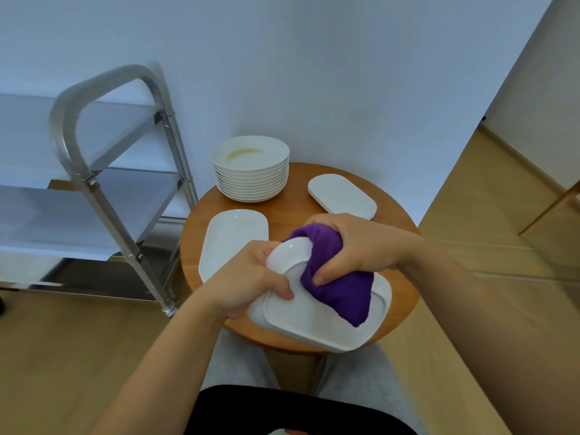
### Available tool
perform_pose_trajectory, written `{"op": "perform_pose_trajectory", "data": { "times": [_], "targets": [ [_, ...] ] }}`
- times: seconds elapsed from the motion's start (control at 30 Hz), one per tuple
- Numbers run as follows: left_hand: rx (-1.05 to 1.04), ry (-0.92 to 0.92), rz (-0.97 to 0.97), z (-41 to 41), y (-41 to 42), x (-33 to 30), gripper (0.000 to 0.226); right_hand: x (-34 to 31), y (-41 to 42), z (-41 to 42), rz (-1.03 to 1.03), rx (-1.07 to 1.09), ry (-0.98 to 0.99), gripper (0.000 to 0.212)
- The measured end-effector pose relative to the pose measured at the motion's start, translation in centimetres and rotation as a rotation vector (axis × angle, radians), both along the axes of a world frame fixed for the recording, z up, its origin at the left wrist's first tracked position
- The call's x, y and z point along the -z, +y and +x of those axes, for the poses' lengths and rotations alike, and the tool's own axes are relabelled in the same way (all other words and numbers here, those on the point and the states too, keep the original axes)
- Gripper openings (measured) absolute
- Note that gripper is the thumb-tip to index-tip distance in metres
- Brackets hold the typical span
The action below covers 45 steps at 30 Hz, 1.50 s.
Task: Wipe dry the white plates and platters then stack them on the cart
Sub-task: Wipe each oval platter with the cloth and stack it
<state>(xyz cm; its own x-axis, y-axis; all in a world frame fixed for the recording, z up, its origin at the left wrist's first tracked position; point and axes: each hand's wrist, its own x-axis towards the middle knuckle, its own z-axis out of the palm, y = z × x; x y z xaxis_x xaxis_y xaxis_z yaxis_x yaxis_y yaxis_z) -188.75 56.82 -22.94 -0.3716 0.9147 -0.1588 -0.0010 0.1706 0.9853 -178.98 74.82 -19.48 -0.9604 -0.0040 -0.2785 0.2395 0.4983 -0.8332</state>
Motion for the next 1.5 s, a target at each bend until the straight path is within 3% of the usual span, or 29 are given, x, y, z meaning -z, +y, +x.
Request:
{"op": "perform_pose_trajectory", "data": {
  "times": [0.27, 0.4, 0.57, 0.67, 0.93, 1.07, 1.13, 1.2, 1.33, 1.5],
  "targets": [
    [-0.015, -0.257, 0.158, -1.1, -1.3, -0.2, 0.056, -0.3, 2.4, 2.0, -0.055, 0.021, -0.054, 0.054],
    [-0.084, -0.361, 0.226, -1.7, -1.6, 0.3, 0.063, -0.1, 3.9, 3.3, -0.146, 0.136, 0.024, 0.058],
    [-0.293, -0.512, 0.312, -1.5, -1.5, 1.3, 0.069, 3.0, 3.2, 3.9, -0.435, 0.496, 0.274, 0.071],
    [-0.413, -0.57, 0.348, -0.8, -1.3, 2.0, 0.057, 5.2, 1.4, 3.7, -0.618, 0.711, 0.371, 0.074],
    [-0.58, -0.674, 0.394, 1.9, -0.2, 2.9, 0.043, 6.7, -1.5, 3.6, -0.814, 1.131, 0.509, 0.067],
    [-0.715, -0.714, 0.43, 4.0, 1.8, 2.8, 0.059, 7.3, -3.7, 3.1, -0.94, 1.289, 0.543, 0.068],
    [-0.776, -0.698, 0.491, 5.3, 3.0, 2.9, 0.064, 7.7, -5.1, 2.2, -1.012, 1.302, 0.537, 0.056],
    [-0.819, -0.679, 0.527, 6.0, 3.8, 2.8, 0.055, 7.9, -6.3, 1.5, -1.066, 1.267, 0.506, 0.047],
    [-0.721, -0.507, 0.419, 5.0, 3.0, 2.7, 0.045, 7.6, -6.1, 2.0, -1.163, 1.175, 0.436, 0.06],
    [-0.424, -0.837, 0.251, 0.9, 0.8, 2.4, 0.045, 5.9, -2.9, 4.0, -0.922, 0.828, 0.278, 0.06]
  ]
}}
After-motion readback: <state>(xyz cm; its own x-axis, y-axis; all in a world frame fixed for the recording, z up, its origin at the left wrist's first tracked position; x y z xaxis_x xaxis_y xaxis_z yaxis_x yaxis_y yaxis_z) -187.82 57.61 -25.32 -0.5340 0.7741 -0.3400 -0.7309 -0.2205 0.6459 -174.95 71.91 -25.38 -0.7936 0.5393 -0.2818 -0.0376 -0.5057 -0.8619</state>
